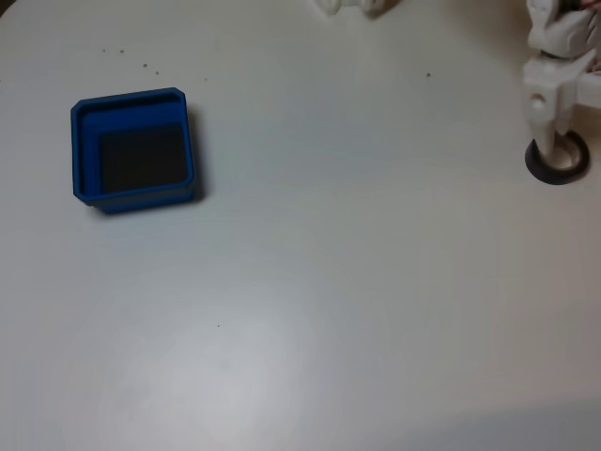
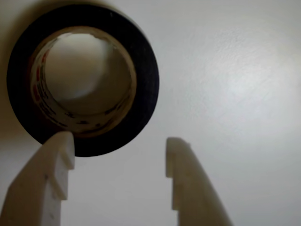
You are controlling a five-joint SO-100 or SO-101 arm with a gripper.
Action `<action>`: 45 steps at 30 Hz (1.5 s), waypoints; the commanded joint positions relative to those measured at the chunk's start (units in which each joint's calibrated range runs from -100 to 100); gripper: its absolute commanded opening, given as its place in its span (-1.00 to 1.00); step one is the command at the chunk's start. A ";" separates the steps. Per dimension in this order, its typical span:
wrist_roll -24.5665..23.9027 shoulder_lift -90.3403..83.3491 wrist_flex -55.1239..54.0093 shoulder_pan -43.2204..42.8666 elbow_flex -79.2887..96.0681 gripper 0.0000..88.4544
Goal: Pick the black tape roll and drop it in the blue box
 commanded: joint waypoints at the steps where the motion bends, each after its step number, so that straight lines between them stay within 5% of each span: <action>1: -0.26 0.70 -1.14 -0.15 -3.60 -0.59; 9: -0.52 2.03 -1.14 -0.25 -3.60 -0.59; 18: -7.62 2.03 -4.03 -0.54 -3.69 -0.59; 45: -7.79 6.55 -5.60 0.34 -3.78 -0.59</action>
